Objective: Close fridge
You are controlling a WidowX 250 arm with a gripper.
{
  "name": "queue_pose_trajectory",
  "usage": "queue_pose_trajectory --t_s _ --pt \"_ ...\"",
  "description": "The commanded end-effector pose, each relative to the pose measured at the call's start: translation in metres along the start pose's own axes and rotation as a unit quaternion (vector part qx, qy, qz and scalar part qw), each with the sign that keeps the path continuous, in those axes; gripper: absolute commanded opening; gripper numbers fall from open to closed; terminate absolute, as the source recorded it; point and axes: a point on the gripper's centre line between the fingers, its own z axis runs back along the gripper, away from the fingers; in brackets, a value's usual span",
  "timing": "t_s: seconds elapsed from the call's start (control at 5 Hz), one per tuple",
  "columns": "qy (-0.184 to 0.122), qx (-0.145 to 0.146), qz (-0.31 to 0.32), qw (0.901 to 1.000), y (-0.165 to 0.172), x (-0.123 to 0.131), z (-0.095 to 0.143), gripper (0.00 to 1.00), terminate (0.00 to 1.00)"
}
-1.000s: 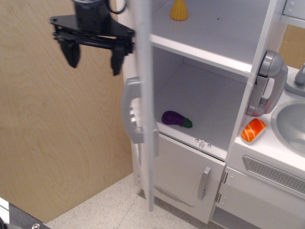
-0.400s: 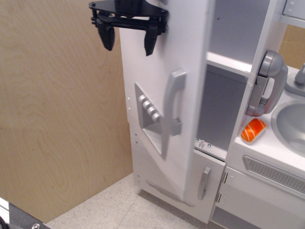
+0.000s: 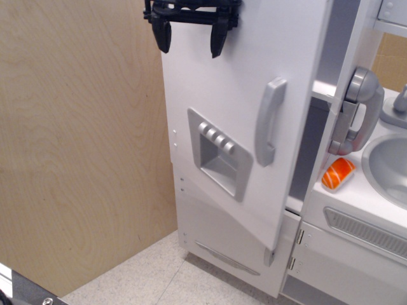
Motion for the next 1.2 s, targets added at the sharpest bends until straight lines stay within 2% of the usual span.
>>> queue_pose_trajectory --t_s 0.0,0.2,0.4,0.8,1.0 --pt "0.032 0.042 0.006 0.9986 -0.007 0.01 -0.005 1.0 0.0" --pt "0.042 0.04 0.013 0.9983 -0.01 0.015 -0.009 1.0 0.0" --pt "0.037 0.036 0.015 0.9985 -0.01 0.017 -0.008 1.0 0.0" --pt "0.029 0.035 -0.072 0.9963 0.019 -0.051 0.008 1.0 0.0" --pt "0.026 0.026 -0.088 0.9954 0.029 -0.068 0.014 1.0 0.0"
